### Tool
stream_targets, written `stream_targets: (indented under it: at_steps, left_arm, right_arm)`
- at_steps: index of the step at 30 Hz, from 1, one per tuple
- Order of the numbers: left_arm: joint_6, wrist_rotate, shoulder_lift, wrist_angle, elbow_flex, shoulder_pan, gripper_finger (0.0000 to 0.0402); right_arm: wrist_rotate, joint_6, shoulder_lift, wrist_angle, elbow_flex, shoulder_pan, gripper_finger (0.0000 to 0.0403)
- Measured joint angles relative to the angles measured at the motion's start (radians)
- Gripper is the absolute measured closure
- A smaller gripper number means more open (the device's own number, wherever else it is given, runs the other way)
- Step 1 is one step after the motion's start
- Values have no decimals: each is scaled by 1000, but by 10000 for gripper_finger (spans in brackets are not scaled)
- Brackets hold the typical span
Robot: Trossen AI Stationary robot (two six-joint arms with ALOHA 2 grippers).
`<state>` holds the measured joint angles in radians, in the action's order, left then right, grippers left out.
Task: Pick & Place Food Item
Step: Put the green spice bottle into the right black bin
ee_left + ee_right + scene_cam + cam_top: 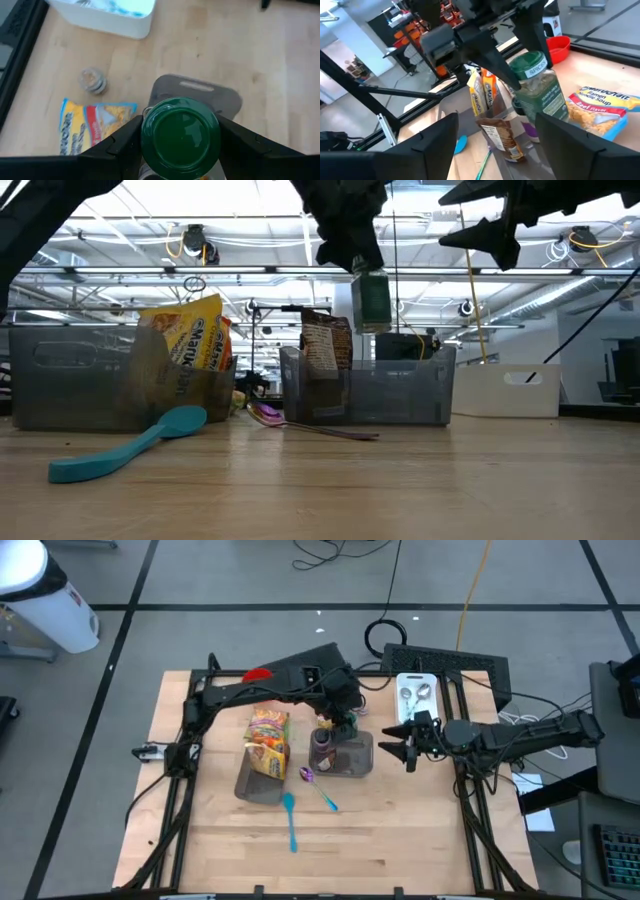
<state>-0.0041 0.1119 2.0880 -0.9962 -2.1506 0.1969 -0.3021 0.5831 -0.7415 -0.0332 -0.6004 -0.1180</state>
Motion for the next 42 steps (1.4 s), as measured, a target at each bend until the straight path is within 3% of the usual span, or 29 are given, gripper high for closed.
stream_targets:
  at_steps: [11,36,42]
  left_arm:
    - [-45,-69,-2,23,35,-79,189]
    - [-159,-64,0,207,303,-62,189]
    - [-145,-64,0,252,307,-62,189]
  right_arm:
    - [-67,0,-1,7,0,-28,149]
    - [-63,34,-1,7,0,-28,149]
    - [-63,35,-1,7,0,-28,149]
